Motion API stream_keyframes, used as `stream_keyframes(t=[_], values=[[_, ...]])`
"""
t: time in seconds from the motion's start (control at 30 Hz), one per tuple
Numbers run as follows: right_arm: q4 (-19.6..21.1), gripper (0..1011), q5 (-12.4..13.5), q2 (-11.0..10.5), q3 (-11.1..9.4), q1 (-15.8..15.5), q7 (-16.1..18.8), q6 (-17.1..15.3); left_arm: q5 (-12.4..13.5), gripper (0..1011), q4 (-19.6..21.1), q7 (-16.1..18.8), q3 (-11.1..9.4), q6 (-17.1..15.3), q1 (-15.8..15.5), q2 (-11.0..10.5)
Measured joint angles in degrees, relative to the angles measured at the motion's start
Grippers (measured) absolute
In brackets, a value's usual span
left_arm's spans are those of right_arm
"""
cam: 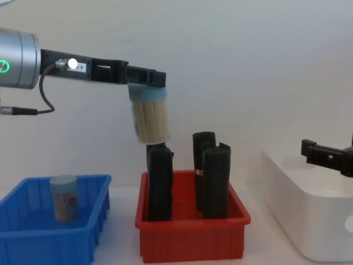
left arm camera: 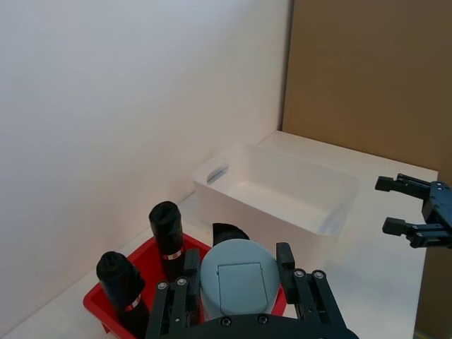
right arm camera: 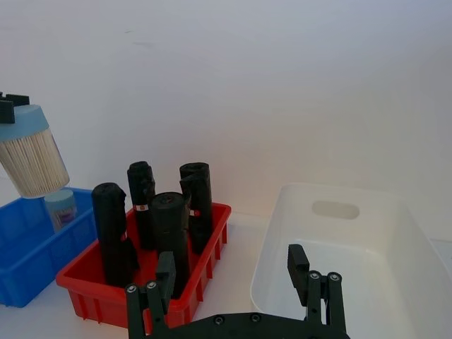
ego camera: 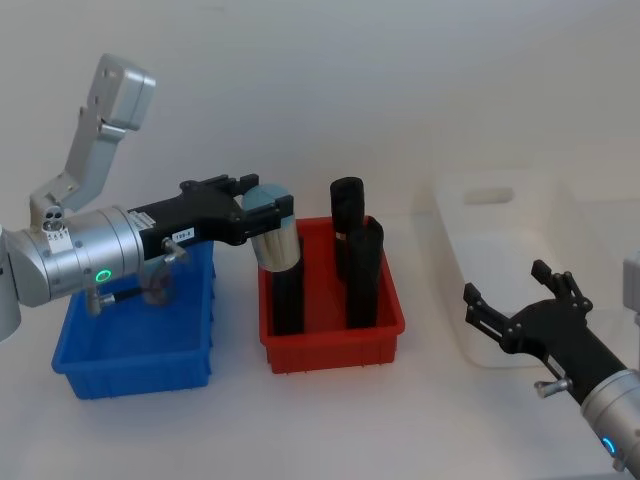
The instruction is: Pick the cotton swabs from the blue box and place them into the white box.
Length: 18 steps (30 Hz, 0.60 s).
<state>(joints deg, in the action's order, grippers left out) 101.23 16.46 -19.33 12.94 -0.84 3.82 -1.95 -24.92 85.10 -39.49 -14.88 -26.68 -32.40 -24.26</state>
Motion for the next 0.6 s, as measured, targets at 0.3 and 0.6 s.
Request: stream_keyframes(t=[0.3, 0.6], values=[[0.0, 1002, -0.1, 0.0, 0.0, 0.0, 0.1, 0.0, 0.2, 650, 0.2, -2.3, -0.4, -1.4, -1.1, 0.3], [0.3, 1001, -1.7, 0.3, 0.6, 0.6, 2.1, -0.9, 0.2, 650, 0.3, -3.5, -0.7, -2.2, -1.7, 0.5]])
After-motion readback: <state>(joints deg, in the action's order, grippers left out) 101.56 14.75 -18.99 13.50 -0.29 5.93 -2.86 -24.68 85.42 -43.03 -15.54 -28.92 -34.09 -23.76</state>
